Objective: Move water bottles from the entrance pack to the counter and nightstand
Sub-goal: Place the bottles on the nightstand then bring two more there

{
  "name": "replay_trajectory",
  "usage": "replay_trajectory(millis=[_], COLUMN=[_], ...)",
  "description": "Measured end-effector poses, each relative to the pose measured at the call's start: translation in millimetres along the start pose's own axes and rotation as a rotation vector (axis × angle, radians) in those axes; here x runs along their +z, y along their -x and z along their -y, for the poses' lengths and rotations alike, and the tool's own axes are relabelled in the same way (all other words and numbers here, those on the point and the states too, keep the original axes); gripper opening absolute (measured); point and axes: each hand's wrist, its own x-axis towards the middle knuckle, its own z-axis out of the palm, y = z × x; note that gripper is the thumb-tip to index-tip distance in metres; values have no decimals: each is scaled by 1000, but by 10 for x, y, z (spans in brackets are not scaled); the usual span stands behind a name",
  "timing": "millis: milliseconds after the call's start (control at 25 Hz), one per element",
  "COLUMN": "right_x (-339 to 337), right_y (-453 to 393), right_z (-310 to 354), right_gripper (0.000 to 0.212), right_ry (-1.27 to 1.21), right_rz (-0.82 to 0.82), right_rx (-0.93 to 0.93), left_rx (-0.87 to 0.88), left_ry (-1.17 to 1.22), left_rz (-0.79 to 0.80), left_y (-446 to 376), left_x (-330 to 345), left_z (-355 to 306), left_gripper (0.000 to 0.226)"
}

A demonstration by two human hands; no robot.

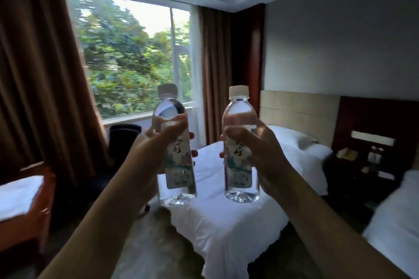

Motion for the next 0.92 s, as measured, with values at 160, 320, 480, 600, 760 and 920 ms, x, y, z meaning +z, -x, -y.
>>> replay_trajectory(millis=[160, 320, 480, 600, 760, 920], right_x=[-389, -991, -1707, -2168, -2659, -3216], right_y=[-625, -1161, -1871, -2520, -3233, -3775], right_z=[-243, -573, -928, -1103, -1312, -1551], right_gripper=[16, 8, 15, 20, 27, 26], right_ry=[-1, 53, 33, -1, 14, 83], right_rz=[-210, -381, -467, -501, -519, -566], right_rx=[21, -2, -47, -51, -80, -68], left_rx=[-62, -104, -117, -111, -88, -163], left_ry=[72, 141, 109, 120, 122, 245], left_rz=[176, 334, 414, 480, 546, 582], left_y=[-988, -1807, -2680, -3394, -4202, -4918], left_x=[341, 904, 1487, 1878, 2300, 2805], left_z=[364, 892, 1348, 1533, 1783, 2234], left_gripper=[43, 35, 51, 62, 54, 40])
